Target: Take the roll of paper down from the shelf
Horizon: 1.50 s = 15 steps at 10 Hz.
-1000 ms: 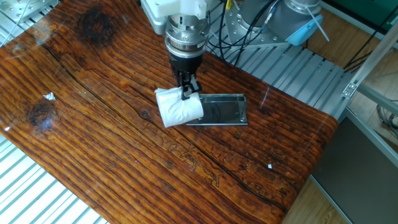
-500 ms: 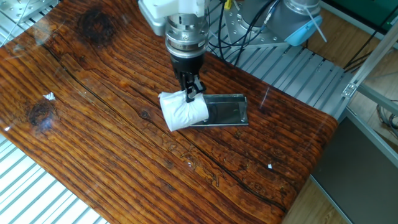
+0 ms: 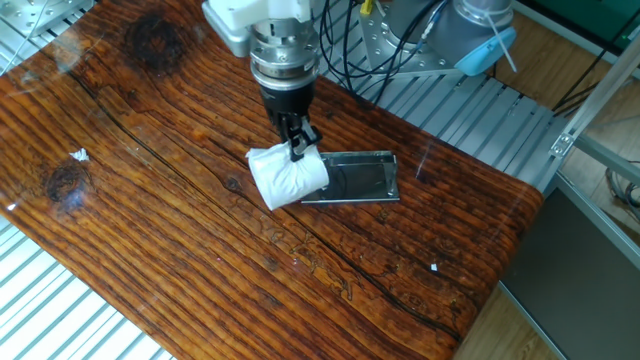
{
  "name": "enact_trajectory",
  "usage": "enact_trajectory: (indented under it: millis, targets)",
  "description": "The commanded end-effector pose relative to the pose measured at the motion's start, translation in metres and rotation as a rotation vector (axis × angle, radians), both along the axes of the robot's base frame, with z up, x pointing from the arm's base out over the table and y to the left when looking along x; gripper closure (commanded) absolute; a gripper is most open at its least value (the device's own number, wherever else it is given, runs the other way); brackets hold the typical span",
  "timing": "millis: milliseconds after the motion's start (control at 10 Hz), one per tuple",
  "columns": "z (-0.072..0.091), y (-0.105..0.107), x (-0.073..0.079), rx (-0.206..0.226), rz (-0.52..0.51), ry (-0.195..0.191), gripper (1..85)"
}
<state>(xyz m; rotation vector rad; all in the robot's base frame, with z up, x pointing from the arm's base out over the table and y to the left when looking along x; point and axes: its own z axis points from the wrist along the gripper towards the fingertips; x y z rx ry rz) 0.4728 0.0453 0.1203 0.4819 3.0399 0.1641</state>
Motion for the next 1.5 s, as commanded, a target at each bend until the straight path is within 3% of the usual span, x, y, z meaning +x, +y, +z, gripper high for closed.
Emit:
enact_trajectory:
  millis: [0, 800, 1200, 1400]
  targets:
    - [0.003, -0.008, 0.003, 0.001, 0.032, 0.001, 84.7]
    - [0.002, -0.024, -0.001, -0.056, 0.14, 0.016, 84.7]
    - [0.001, -0.027, -0.002, -0.07, 0.239, 0.011, 84.7]
    - [0.001, -0.027, -0.001, -0.07, 0.242, 0.006, 84.7]
